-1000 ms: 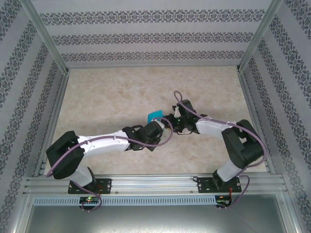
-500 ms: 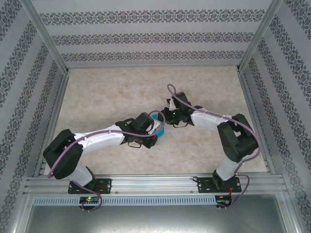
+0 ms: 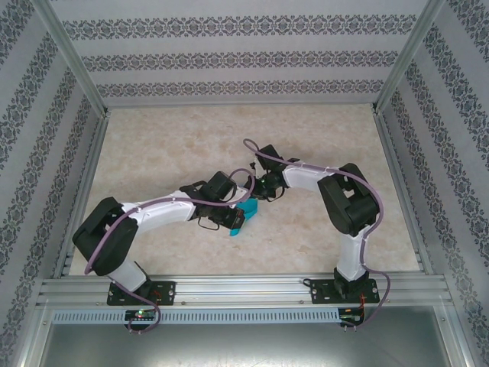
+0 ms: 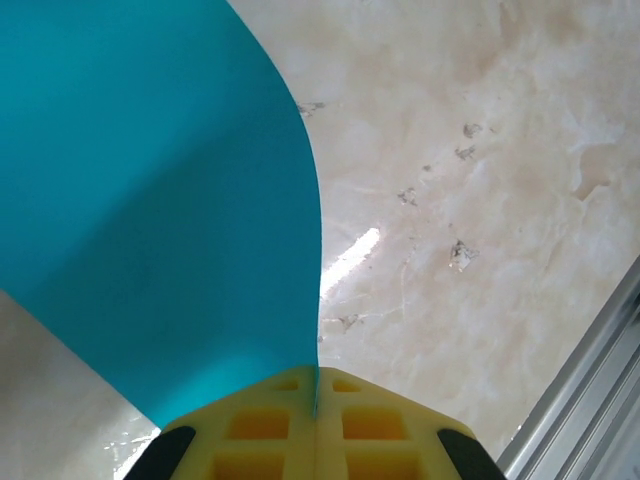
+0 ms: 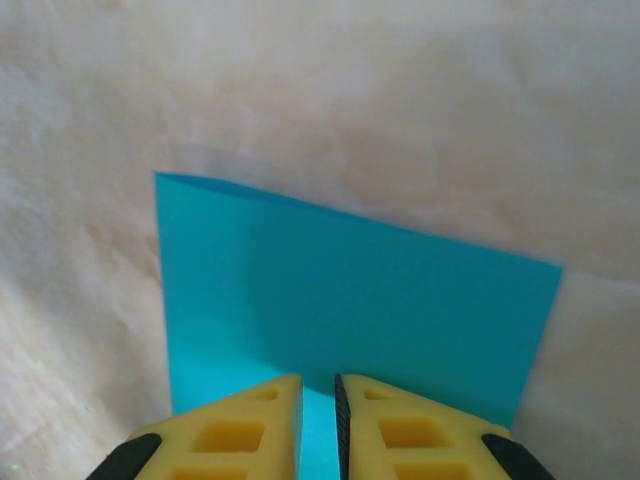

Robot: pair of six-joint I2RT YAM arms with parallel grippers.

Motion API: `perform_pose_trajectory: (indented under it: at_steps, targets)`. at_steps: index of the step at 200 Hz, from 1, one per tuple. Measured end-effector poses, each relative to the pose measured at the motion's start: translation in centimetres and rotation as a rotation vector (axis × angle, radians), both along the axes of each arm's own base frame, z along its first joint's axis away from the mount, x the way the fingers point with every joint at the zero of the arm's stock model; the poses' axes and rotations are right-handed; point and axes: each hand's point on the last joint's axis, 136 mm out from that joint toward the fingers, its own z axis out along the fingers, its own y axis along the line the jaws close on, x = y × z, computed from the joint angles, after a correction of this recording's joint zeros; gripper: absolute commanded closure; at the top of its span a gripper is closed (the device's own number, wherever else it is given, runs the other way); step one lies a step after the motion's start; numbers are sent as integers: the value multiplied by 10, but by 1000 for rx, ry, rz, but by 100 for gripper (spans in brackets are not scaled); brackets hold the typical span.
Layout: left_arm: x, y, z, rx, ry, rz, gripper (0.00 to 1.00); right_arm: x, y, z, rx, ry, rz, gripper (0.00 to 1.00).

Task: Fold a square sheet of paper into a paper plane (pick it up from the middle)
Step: Third fold the triangle at the center of the table.

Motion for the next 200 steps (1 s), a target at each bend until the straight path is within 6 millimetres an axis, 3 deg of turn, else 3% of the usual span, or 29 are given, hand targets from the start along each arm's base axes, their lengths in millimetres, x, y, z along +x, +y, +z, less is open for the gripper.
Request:
perform_pose_trajectory:
  at_steps: [71,128,200]
  targets:
    - [20,13,-12,3,54,68,99,-6,0,-2,-38,-11,58,82]
    - [23,12,-24,23,81,74,97,-7,0,-2,-37,-11,59,82]
    - [22,12,-25,23,99,97,96,-9,3,-2,-41,-12,66,82]
